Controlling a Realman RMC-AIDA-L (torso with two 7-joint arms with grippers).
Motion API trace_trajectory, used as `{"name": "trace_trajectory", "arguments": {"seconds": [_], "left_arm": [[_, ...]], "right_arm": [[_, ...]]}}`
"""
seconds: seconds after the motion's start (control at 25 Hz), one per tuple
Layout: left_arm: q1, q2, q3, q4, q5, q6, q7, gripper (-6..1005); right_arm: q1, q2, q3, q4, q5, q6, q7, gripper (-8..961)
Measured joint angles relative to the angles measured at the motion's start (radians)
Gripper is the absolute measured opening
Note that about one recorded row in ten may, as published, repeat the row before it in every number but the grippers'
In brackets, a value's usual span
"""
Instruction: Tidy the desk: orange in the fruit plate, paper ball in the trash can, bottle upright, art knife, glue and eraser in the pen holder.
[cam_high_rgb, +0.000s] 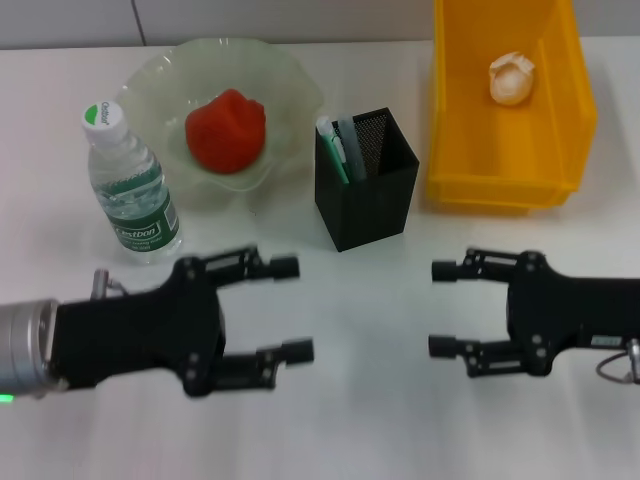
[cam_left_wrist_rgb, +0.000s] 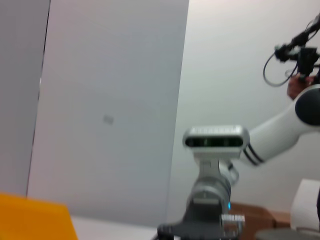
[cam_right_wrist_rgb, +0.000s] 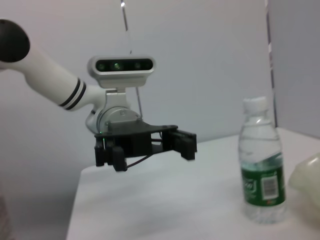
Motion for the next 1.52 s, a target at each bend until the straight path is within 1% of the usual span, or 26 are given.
{"name": "trace_trajectory", "arguments": {"seconds": [0.16, 0.2, 0.28, 0.36, 0.48, 0.56, 0.8, 1.04, 1.48, 1.52], "left_arm": [[-0.016, -0.005, 0.000, -0.011, -0.107, 0.002, 0.013, 783], [-0.019, -0.006, -0.001, -0.017, -0.172, -0.002, 0.019, 783], [-0.020, -0.007, -0.001, -0.029, -0.246, -0.011, 0.030, 783], [-0.023, -0.007, 0.000, -0.059, -0.359, -0.033, 0.058, 783], [-0.025, -0.007, 0.000, -0.080, -0.484, -0.063, 0.080, 783], [-0.027, -0.007, 0.000, -0.083, -0.523, -0.070, 0.081, 783], [-0.028, -0.007, 0.028, -0.084, -0.526, -0.065, 0.087, 783], [-0.021, -0.006, 0.095, -0.090, -0.521, -0.072, 0.103, 783], [-0.006, -0.007, 0.100, -0.090, -0.518, -0.073, 0.104, 783], [-0.001, -0.007, 0.107, -0.090, -0.496, -0.074, 0.102, 783]], "right_arm": [[-0.002, 0.000, 0.047, 0.001, 0.042, 0.002, -0.020, 812], [-0.002, 0.002, 0.068, 0.001, 0.055, 0.003, -0.029, 812], [-0.003, 0.008, 0.111, 0.001, 0.079, 0.004, -0.049, 812], [-0.004, 0.014, 0.178, 0.011, 0.139, 0.004, -0.083, 812], [-0.005, 0.013, 0.195, 0.023, 0.187, 0.005, -0.094, 812], [-0.005, 0.009, 0.197, 0.030, 0.219, 0.006, -0.094, 811], [-0.004, 0.006, 0.186, 0.036, 0.221, 0.007, -0.094, 811], [-0.005, 0.005, 0.183, 0.041, 0.213, 0.002, -0.085, 811], [-0.002, 0.005, 0.183, 0.041, 0.199, 0.001, -0.083, 811], [-0.001, 0.005, 0.183, 0.041, 0.196, 0.001, -0.083, 811]]}}
